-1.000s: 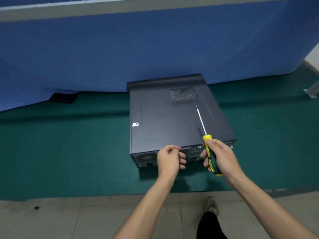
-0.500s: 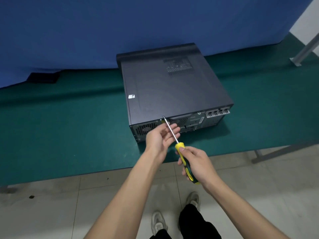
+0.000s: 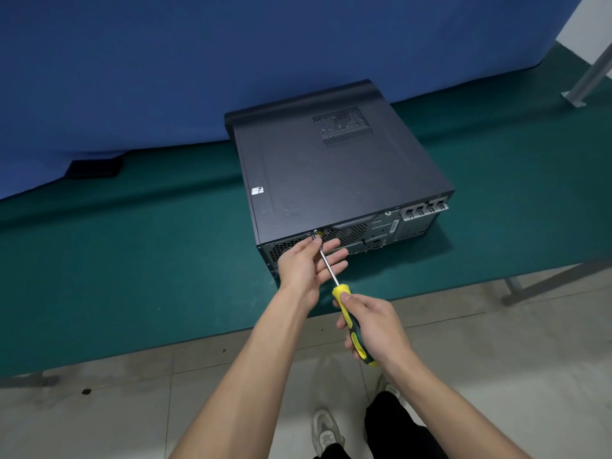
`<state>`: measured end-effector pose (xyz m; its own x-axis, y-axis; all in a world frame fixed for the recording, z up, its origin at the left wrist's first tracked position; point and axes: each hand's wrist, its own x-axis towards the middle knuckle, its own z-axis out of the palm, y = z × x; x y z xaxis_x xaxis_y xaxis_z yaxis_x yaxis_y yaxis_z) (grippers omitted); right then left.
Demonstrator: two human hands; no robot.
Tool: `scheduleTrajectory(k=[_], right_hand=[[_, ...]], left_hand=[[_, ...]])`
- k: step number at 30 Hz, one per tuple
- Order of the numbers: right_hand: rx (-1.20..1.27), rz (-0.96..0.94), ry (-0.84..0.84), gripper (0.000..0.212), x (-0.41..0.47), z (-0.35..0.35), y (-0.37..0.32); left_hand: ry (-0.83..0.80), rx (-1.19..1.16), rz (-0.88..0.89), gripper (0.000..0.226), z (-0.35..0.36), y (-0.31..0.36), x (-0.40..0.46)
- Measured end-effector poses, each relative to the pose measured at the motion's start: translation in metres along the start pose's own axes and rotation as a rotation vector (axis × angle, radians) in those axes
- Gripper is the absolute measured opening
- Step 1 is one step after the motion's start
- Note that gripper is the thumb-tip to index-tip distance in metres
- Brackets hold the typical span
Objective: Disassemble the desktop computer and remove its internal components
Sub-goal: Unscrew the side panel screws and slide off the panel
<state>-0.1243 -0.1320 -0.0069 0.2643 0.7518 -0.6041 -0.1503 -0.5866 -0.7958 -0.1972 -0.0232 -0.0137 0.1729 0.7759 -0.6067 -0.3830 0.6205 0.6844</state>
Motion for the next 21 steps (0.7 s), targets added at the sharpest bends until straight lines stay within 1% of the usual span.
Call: scheduleTrajectory(k=[3,7,16,18,21], right_hand=[[0.028,0.004,0.023,0.035,-0.001,0.004,0.001],[0.049,0.011,0.044,0.035,0.000,0.006,0.002],[0.082,0.020,0.025,0.032,0.007,0.003,0.004],[0.217,0.087,-0.052,0.032,0.009,0.000,0.005],[0.514,0.273,-0.256,0.034,0.010,-0.005,0.004]], left_hand=[[0.014,0.038,0.010,0.026,0.002,0.000,0.002],[0.025,0.061,0.012,0.025,0.006,0.000,0.003],[0.066,0.083,-0.004,0.014,0.007,0.000,0.008],[0.082,0.095,-0.001,0.009,0.008,0.001,0.009],[0.105,0.130,0.012,0.008,0.008,0.002,0.010]])
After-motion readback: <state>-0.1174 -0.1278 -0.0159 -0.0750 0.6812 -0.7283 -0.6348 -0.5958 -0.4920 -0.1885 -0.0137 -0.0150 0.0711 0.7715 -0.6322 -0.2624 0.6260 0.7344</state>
